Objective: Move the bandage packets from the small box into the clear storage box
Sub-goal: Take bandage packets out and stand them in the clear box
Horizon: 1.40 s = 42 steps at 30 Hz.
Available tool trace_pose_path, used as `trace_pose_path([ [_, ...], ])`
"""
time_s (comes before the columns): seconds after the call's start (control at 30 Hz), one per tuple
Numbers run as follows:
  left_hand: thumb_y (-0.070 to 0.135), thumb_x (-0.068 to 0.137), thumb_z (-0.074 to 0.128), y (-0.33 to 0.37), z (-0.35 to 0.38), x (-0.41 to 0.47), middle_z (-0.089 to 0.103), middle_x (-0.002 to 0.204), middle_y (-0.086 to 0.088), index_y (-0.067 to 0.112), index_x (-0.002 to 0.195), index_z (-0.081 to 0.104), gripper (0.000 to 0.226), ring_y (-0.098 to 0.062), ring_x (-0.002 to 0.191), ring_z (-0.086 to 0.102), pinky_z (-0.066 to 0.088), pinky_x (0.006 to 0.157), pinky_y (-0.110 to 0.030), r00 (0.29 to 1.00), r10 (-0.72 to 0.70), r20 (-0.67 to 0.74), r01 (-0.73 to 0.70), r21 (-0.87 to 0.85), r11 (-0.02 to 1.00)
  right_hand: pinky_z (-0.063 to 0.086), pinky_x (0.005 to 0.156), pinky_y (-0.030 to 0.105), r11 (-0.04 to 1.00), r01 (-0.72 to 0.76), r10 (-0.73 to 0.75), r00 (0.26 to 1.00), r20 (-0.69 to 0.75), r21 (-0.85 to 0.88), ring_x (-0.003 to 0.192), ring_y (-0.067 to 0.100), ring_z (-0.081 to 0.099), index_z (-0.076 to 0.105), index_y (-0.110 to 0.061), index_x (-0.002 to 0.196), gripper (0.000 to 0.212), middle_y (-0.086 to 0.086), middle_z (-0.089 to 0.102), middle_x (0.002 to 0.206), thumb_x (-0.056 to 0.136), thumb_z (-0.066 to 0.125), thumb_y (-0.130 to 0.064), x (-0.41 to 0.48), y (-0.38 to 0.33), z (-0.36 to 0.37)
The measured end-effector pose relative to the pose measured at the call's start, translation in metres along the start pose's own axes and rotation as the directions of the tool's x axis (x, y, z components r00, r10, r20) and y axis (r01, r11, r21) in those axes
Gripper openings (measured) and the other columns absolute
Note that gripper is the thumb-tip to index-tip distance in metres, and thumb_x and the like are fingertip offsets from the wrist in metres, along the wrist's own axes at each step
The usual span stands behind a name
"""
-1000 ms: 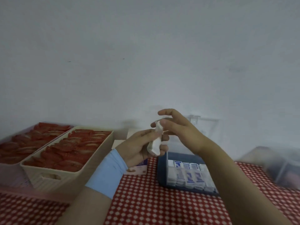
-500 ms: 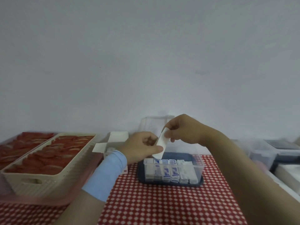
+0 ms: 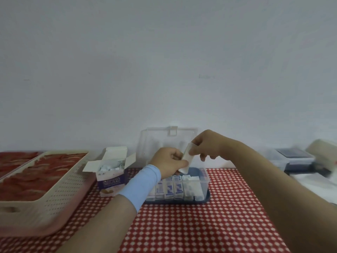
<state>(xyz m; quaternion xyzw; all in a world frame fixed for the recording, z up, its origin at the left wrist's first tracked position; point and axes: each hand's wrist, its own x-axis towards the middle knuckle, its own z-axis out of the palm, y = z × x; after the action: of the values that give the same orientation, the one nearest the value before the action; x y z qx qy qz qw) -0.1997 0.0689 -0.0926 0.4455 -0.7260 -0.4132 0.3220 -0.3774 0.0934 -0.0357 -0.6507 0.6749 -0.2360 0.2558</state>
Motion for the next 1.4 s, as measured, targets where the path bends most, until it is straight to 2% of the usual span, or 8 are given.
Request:
trace_pose_path([
  [0.2, 0.022, 0.086, 0.073, -0.008, 0.015, 0.012, 0.074, 0.09, -0.005, 0.015, 0.095, 0.068, 0.014, -0.023, 0.078, 0.074, 0.062, 0.08, -0.041, 0.997, -0.031, 0.077, 0.021, 0.121, 0.992, 0.039, 0.048, 0.024, 0.992, -0.051, 0.057, 0.997, 0.047, -0.115, 0.062, 0.015, 0.062, 0.075, -0.021, 0.097, 0.012, 0.003, 0.076, 0.085, 0.086, 0.072, -0.022, 0.011, 0.013, -0.001],
  [0.33, 0.06, 0.079, 0.067, -0.013, 0.011, 0.011, 0.068, 0.118, 0.008, 0.025, 0.121, 0.065, 0.055, -0.015, 0.104, 0.064, 0.051, 0.099, -0.04, 0.945, -0.08, 0.318, -0.087, 0.48, 0.873, 0.046, 0.049, 0.025, 0.951, -0.052, 0.083, 0.992, 0.09, -0.303, 0.064, 0.015, 0.069, 0.077, -0.017, 0.098, 0.015, -0.001, 0.075, 0.091, 0.084, 0.072, -0.017, 0.017, 0.022, 0.005],
  [0.47, 0.075, 0.067, 0.065, -0.019, 0.008, 0.008, 0.058, 0.134, 0.011, 0.031, 0.134, 0.058, 0.08, -0.015, 0.119, 0.056, 0.045, 0.105, -0.04, 0.87, -0.174, 0.462, -0.173, 0.615, 0.77, 0.061, 0.085, 0.035, 0.911, -0.044, 0.085, 0.993, 0.081, -0.41, 0.086, 0.021, 0.073, 0.077, -0.009, 0.106, 0.022, 0.002, 0.074, 0.101, 0.086, 0.072, -0.016, 0.022, 0.026, 0.023],
  [0.6, 0.075, 0.06, 0.068, -0.024, 0.012, 0.013, 0.063, 0.117, 0.01, 0.035, 0.116, 0.068, 0.068, -0.017, 0.103, 0.061, 0.052, 0.096, -0.04, 0.843, -0.223, 0.489, -0.216, 0.688, 0.692, 0.054, 0.085, 0.029, 0.879, -0.039, 0.095, 0.991, 0.094, -0.476, 0.094, 0.018, 0.067, 0.073, -0.013, 0.111, 0.026, 0.002, 0.072, 0.106, 0.087, 0.072, -0.021, 0.024, 0.029, 0.041],
  [0.77, 0.069, 0.065, 0.07, -0.027, 0.013, 0.017, 0.065, 0.116, 0.004, 0.03, 0.114, 0.07, 0.063, -0.019, 0.101, 0.063, 0.055, 0.093, -0.041, 0.833, -0.228, 0.504, -0.247, 0.708, 0.662, 0.043, 0.102, 0.047, 0.765, -0.074, 0.121, 0.992, 0.029, -0.64, 0.094, 0.021, 0.06, 0.062, -0.018, 0.1, 0.013, -0.001, 0.064, 0.094, 0.091, 0.065, -0.027, 0.027, 0.029, 0.057],
  [1.0, 0.062, 0.072, 0.071, -0.022, 0.018, 0.021, 0.05, 0.146, 0.006, 0.036, 0.141, 0.051, 0.076, -0.021, 0.129, 0.05, 0.044, 0.108, -0.046, 0.847, -0.17, 0.503, -0.273, 0.686, 0.674, 0.041, 0.097, 0.044, 0.6, -0.057, 0.124, 0.992, 0.023, -0.798, 0.087, 0.021, 0.051, 0.054, -0.018, 0.094, 0.014, -0.004, 0.049, 0.077, 0.099, 0.053, -0.031, 0.027, 0.028, 0.07],
  [1.13, 0.074, 0.068, 0.064, -0.022, 0.031, 0.026, 0.025, 0.159, 0.012, 0.05, 0.147, 0.033, 0.088, -0.024, 0.145, 0.024, 0.03, 0.115, -0.056, 0.815, -0.266, 0.515, -0.292, 0.761, 0.579, 0.04, 0.105, 0.048, 0.566, -0.046, 0.149, 0.988, 0.047, -0.823, 0.1, 0.025, 0.053, 0.059, -0.017, 0.111, 0.016, 0.001, 0.056, 0.098, 0.1, 0.051, -0.025, 0.025, 0.024, 0.071],
  [1.4, 0.071, 0.076, 0.063, -0.015, 0.035, 0.027, 0.017, 0.161, 0.012, 0.057, 0.135, 0.045, 0.063, -0.027, 0.147, 0.022, 0.031, 0.116, -0.052, 0.763, -0.329, 0.557, -0.306, 0.76, 0.574, 0.033, 0.107, 0.054, 0.538, -0.027, 0.055, 0.998, 0.003, -0.843, 0.108, 0.026, 0.057, 0.058, -0.02, 0.125, 0.028, 0.001, 0.059, 0.108, 0.097, 0.056, -0.019, 0.024, 0.021, 0.054],
])
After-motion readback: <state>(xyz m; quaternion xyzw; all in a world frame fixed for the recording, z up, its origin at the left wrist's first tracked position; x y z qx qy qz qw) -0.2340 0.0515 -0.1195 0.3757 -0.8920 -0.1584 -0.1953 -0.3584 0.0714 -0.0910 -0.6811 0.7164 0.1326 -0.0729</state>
